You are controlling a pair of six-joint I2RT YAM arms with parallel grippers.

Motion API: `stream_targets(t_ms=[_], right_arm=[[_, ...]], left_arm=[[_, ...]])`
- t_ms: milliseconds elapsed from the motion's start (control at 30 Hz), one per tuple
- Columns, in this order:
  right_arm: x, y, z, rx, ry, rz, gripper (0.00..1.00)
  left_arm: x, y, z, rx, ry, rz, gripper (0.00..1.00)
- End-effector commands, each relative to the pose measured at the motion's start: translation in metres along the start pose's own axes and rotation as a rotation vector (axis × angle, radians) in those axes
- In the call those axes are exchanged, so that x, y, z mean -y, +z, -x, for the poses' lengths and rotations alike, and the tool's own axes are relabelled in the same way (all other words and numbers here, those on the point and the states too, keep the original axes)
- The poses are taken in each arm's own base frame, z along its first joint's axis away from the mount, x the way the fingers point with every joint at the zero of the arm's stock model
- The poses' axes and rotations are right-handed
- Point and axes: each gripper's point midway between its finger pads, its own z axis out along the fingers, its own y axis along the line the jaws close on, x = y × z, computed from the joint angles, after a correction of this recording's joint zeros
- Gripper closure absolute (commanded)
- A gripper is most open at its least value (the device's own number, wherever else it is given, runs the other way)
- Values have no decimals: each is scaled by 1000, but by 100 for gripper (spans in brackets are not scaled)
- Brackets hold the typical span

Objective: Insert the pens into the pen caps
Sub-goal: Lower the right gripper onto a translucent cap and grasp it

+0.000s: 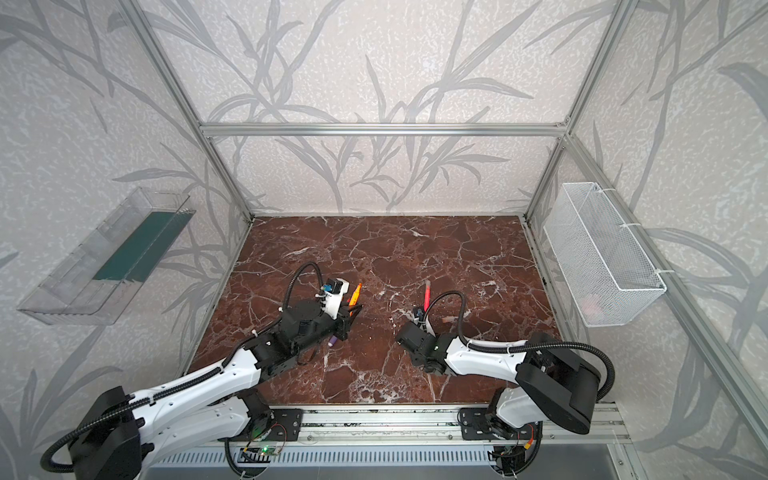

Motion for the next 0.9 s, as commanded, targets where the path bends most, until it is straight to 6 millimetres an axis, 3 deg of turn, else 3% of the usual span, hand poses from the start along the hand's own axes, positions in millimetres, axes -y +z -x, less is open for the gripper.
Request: stream_targets(t_ms=[0, 533, 867], right_arm=[[14, -1, -3, 0, 18, -59, 62], [41, -5, -5, 43, 100, -96, 60], [34, 11, 6, 60, 120, -73, 60]], left_arm=[[-2, -3, 3, 13, 0, 10, 100], [-2, -6, 4, 18, -3, 9, 100], [-2, -7, 4, 19, -4, 7, 100]])
